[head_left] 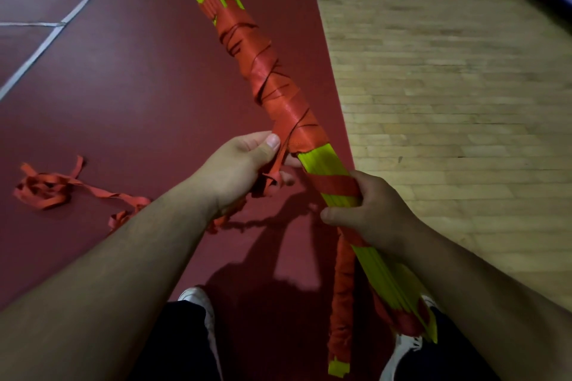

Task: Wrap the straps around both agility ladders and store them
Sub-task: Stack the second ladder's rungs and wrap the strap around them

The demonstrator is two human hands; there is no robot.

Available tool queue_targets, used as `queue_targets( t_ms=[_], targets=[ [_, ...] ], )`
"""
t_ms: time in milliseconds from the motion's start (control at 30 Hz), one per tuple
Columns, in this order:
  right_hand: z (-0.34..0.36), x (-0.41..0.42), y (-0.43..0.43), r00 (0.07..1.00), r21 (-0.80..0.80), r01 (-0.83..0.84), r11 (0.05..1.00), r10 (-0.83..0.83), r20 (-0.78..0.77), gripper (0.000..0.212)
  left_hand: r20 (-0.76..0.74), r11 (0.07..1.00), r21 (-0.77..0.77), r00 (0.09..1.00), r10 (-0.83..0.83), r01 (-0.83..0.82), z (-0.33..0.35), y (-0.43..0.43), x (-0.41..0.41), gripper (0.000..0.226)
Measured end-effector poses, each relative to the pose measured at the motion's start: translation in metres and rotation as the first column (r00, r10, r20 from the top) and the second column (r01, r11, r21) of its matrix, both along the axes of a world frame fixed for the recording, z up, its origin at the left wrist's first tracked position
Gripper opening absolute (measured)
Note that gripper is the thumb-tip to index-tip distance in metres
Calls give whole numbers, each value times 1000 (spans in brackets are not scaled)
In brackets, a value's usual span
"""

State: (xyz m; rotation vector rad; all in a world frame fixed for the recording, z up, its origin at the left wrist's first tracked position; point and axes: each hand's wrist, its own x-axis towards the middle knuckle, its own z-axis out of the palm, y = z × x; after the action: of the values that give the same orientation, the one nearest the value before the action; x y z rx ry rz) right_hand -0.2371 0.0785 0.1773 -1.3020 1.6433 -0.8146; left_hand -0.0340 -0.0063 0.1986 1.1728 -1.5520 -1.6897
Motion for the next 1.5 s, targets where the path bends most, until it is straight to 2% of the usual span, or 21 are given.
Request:
queue_targets(
  t_ms=[100,233,400,500,600,733,767,833,867,900,1000,1133,1167,1233,1300,1367,1400,1433,1500],
  targets=[
    [-1,0,-1,999,8,-14,1000,13,52,43,-63,1000,6,998,9,-9,-3,-1,-1,29],
    [-1,2,-3,989,35,-26,999,20,150,50,-145,985,122,979,140,-123,1,1,-7,25],
    [-1,0,-2,970,77,-101,992,81,230,40,-68,1000,-3,998,14,-14,0,4,-4,47],
    [2,1,2,951,91,-177,980,146,274,34,-64,999,28,998,-18,20,-7,2,-1,54],
    [5,1,2,927,146,-241,959,183,327,35,-77,999,29,997,24,-22,-13,2,-1,58],
    [9,2,0,953,185,-237,954,191,233,36,-32,981,-35,981,189,-190,-13,6,-10,57],
    [7,5,-1,965,178,-228,957,198,170,39,-19,970,-41,971,240,-240,-14,4,-10,58],
    [2,7,0,978,126,-195,973,202,-53,50,0,957,-37,958,287,-287,-16,1,-8,58],
    [-1,5,-1,972,94,-168,981,181,-148,53,-1,963,-40,964,265,-265,-16,0,-7,56],
    [-1,3,-2,973,74,-136,988,147,-178,50,-19,974,-49,975,219,-220,-16,0,-5,52],
    [1,-8,-5,990,57,-59,997,66,-128,35,-78,990,-98,992,97,-104,-7,2,-4,29],
    [8,-2,1,996,32,-61,998,59,63,27,-147,990,-124,986,-85,67,-4,-5,4,14],
    [8,-1,2,996,23,-51,998,49,74,24,-146,990,-121,985,-87,69,-3,-5,4,11],
    [9,-1,1,999,-15,-13,1000,14,45,19,-102,991,-131,995,8,-22,3,-4,3,6],
    [7,-5,-2,1000,-52,23,998,-23,11,17,19,961,-251,992,126,-117,6,-2,3,11],
    [4,-7,-4,999,-49,40,998,-39,16,15,152,926,-368,977,147,-82,4,-4,6,24],
    [3,-7,-4,999,-37,42,998,-41,35,14,170,924,-380,978,119,-47,3,-5,9,29],
    [2,-8,-4,997,-26,45,999,-44,59,14,144,927,-373,986,85,-26,3,-4,11,34],
    [2,-10,-5,993,-3,71,998,-70,99,18,-15,945,-322,998,57,-59,6,-1,12,42]
  ],
)
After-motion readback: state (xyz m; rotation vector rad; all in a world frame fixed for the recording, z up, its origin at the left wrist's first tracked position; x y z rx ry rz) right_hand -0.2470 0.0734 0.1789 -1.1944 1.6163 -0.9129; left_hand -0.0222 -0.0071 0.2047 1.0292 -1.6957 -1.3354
